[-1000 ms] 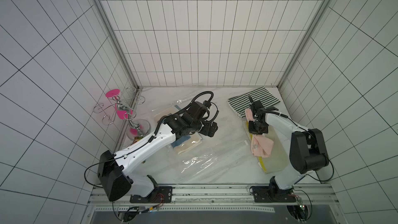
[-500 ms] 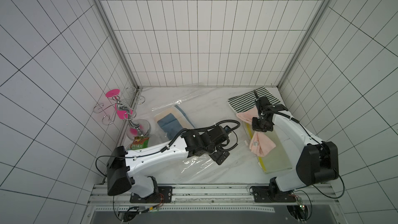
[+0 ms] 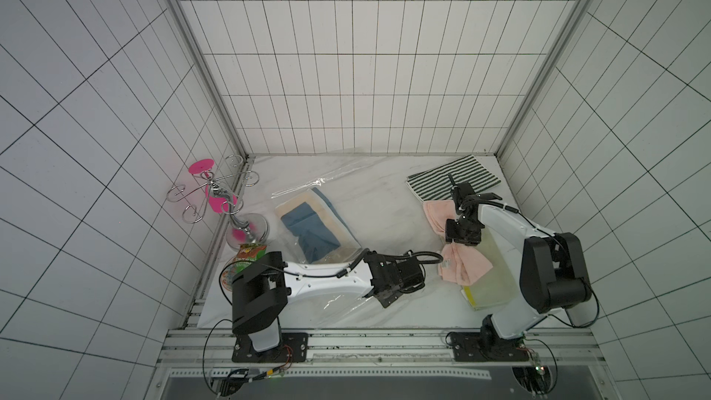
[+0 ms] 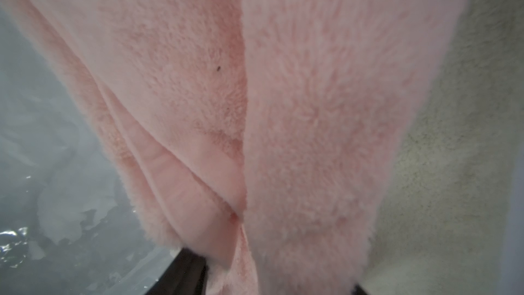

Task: Place the folded towel into the vacuum bag
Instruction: Open the vacuum bag at the center of the board.

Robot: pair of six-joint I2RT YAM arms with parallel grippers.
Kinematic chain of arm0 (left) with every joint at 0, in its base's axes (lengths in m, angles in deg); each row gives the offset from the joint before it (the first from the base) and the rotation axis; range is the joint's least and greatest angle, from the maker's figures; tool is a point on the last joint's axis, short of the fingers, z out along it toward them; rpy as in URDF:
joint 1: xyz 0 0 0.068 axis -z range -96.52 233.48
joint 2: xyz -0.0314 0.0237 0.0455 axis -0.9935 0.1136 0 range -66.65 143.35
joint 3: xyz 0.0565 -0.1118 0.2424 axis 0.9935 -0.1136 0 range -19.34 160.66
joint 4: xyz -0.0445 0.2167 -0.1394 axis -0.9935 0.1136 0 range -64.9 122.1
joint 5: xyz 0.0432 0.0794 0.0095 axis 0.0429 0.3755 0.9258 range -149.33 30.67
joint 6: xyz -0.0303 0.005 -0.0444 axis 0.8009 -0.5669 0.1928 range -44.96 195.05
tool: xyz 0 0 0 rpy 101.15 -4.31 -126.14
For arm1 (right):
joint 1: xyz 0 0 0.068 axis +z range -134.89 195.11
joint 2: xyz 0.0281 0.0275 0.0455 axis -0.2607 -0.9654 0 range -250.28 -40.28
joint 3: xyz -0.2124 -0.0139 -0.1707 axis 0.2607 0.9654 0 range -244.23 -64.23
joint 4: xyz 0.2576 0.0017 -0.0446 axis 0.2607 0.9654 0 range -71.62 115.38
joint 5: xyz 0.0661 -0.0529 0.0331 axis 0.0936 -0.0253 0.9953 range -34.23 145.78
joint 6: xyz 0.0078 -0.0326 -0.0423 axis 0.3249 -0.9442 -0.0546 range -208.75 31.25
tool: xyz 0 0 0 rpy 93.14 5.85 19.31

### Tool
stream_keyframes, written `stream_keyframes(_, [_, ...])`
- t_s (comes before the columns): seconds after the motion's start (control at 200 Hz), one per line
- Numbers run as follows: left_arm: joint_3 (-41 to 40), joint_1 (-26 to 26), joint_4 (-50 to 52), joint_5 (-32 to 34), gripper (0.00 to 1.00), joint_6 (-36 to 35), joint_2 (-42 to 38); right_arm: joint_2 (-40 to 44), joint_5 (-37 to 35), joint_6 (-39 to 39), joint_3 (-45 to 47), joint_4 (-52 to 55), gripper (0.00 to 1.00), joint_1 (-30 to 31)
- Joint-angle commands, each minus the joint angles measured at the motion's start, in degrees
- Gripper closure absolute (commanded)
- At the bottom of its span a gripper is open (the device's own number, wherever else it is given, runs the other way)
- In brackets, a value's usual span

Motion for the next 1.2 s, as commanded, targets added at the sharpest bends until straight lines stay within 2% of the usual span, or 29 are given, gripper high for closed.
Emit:
stream_keyframes(0.0, [-1.4, 0.2, -2.3, 8.2, 0.02, -0.1, 2.3, -2.1, 0.1, 0.3, 0.5, -0.7, 0.43, 0.1])
stream_keyframes(0.07, [-1.9, 0.2, -2.4, 11.3, 0.09, 0.0, 2.6, -2.3, 0.2, 0.6, 0.9, -1.3, 0.42, 0.6])
stream_keyframes(0.185, [-3.7, 0.1, -4.8, 14.5, 0.38, -0.9, 1.1, -2.6, -1.1, 0.9, 2.2, -2.3, 0.45, 0.7])
stream_keyframes(0.245, [-3.5, -0.2, -4.9, 15.0, 0.51, -1.4, 0.1, -2.0, -1.9, 0.8, 2.7, -2.6, 0.53, 0.7])
stream_keyframes(0.32, [-2.7, -1.3, -4.6, 14.0, 0.64, -1.8, -2.0, -0.2, -2.3, 0.7, 3.4, -3.1, 0.69, 0.7])
stream_keyframes(0.42, [-1.5, -3.9, -4.6, 11.0, 0.76, -2.5, -5.8, 2.5, -2.5, 0.8, 3.5, -2.9, 0.91, 0.7])
stream_keyframes(0.49, [-1.1, -5.8, -5.3, 8.4, 0.79, -3.3, -8.4, 4.4, -1.9, 0.8, 3.0, -2.5, 0.98, 0.7])
stream_keyframes(0.525, [-1.2, -6.6, -6.0, 7.2, 0.84, -3.8, -9.7, 5.4, -1.5, 0.8, 2.6, -1.9, 1.0, 0.7])
stream_keyframes(0.63, [-1.4, -9.5, -7.2, 3.5, 0.96, -5.1, -12.0, 9.5, 0.3, 0.8, 1.1, 0.4, 1.0, 0.8])
stream_keyframes(0.85, [0.8, -13.8, -7.9, 0.3, 0.99, -6.6, -14.1, 17.9, 2.7, 0.0, -1.5, 8.3, 1.0, 3.9])
stream_keyframes(0.99, [3.1, -16.5, -9.0, -1.5, 1.0, -5.8, -14.5, 24.2, 2.3, 0.6, -0.9, 13.4, 1.0, 8.1])
stream_keyframes(1.199, [5.8, -19.3, -9.7, -4.4, 1.0, -3.4, -13.8, 32.8, 6.3, 2.3, -2.9, 18.4, 1.0, 16.9])
